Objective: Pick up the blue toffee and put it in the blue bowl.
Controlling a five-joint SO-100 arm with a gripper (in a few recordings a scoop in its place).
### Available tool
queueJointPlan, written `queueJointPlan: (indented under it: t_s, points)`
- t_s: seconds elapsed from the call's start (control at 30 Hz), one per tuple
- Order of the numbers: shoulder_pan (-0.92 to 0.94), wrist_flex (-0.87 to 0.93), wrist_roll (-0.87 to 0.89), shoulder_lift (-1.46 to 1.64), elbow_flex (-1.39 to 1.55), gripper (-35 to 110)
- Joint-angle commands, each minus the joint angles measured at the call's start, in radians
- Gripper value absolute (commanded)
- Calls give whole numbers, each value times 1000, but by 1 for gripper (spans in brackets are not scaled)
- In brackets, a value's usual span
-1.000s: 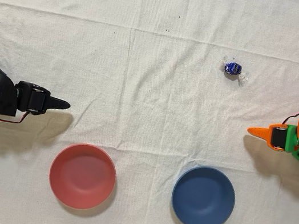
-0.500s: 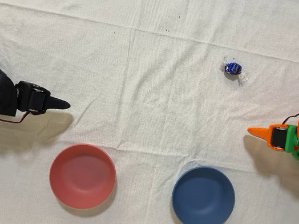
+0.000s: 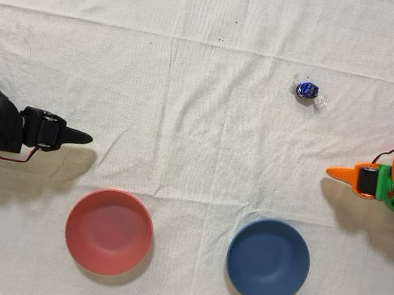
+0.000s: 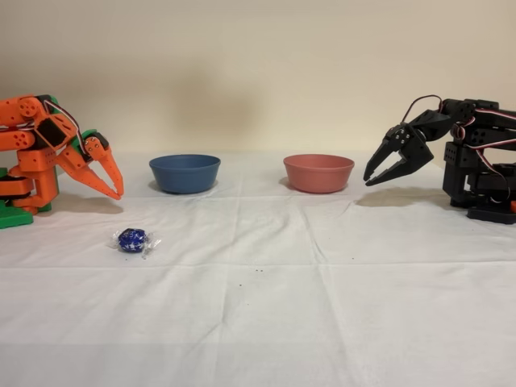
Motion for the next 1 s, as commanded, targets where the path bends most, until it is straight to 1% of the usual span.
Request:
queueJointPlan:
  t_s: [0.0, 0.87, 0.97]
  points:
    - [15, 20, -14, -2, -15, 0]
    - [40, 20, 0, -2, -18, 0]
    - [49, 23, -8, -41, -61, 0]
